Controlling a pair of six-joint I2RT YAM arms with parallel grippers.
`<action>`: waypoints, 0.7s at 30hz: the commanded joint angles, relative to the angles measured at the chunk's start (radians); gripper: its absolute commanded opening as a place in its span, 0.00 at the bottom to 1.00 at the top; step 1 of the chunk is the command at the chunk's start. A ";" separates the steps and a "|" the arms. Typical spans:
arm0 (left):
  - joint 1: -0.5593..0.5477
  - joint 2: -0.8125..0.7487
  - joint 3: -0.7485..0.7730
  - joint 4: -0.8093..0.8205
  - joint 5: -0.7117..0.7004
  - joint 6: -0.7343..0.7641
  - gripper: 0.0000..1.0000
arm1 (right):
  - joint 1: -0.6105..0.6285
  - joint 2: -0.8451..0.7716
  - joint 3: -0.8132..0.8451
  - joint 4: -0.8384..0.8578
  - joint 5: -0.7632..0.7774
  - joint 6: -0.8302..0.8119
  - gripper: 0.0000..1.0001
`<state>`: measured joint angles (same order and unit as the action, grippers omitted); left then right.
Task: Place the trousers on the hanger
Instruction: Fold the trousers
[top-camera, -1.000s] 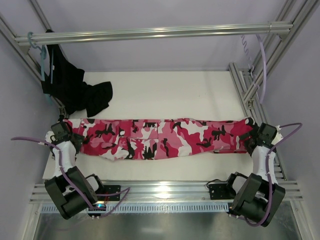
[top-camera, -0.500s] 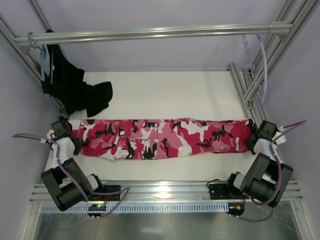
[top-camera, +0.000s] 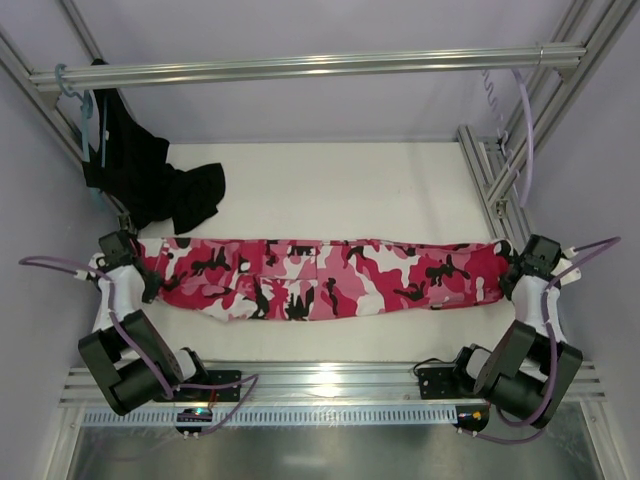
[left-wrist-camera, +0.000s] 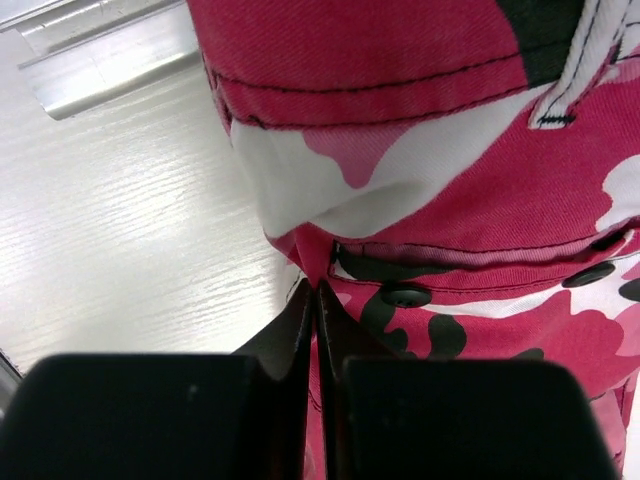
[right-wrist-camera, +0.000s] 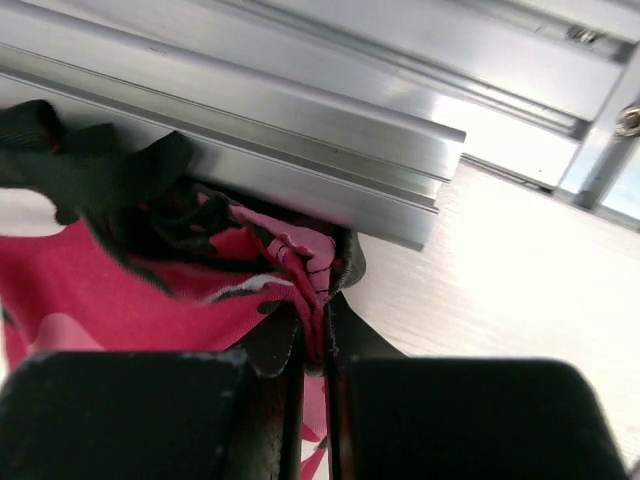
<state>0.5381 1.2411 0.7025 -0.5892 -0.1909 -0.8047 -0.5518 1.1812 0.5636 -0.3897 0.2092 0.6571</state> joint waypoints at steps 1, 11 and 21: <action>-0.030 -0.011 0.045 -0.037 -0.039 -0.017 0.00 | -0.008 -0.109 0.097 -0.101 0.130 -0.034 0.04; -0.291 -0.026 0.009 -0.079 -0.093 -0.143 0.00 | -0.163 0.024 0.255 -0.301 0.253 -0.007 0.04; -0.377 -0.112 0.113 -0.218 -0.241 -0.145 0.50 | -0.224 0.100 0.340 -0.374 0.086 -0.065 0.37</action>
<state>0.1898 1.1793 0.7258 -0.7502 -0.3412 -0.9577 -0.7746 1.2961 0.8314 -0.7502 0.3767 0.6376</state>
